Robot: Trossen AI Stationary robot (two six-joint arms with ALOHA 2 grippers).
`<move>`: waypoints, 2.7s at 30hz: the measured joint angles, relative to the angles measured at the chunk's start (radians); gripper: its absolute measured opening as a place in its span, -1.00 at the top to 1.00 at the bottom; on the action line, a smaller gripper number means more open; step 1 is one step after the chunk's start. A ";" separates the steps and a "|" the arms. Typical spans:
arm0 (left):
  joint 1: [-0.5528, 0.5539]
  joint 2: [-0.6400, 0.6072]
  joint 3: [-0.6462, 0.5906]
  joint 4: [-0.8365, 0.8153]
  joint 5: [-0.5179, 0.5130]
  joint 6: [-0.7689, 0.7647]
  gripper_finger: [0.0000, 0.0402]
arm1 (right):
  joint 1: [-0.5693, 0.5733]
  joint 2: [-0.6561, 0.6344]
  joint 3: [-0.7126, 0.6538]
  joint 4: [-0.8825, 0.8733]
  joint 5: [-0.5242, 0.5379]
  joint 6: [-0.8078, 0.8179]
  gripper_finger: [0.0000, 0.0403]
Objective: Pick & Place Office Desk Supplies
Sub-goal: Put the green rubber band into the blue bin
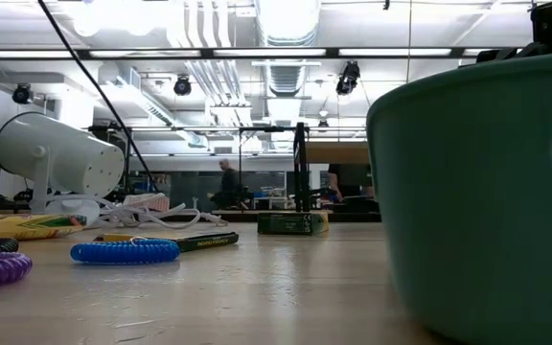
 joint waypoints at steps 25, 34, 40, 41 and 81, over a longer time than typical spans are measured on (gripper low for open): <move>-0.003 -0.162 -0.193 0.145 0.033 0.057 0.09 | 0.000 0.000 0.000 0.000 0.000 0.000 0.96; -0.003 -0.160 -0.195 0.145 0.030 0.030 0.14 | 0.000 0.000 0.000 0.000 0.000 0.000 0.96; -0.003 -0.159 -0.195 0.167 0.034 0.176 0.23 | 0.000 0.000 0.000 0.000 0.000 0.000 0.96; -0.003 -0.158 -0.195 0.173 0.030 0.206 0.24 | 0.000 0.000 0.000 0.000 0.000 0.000 0.96; 0.015 -0.048 -0.165 0.109 0.082 0.228 0.25 | 0.000 0.000 0.000 0.000 0.000 0.000 0.96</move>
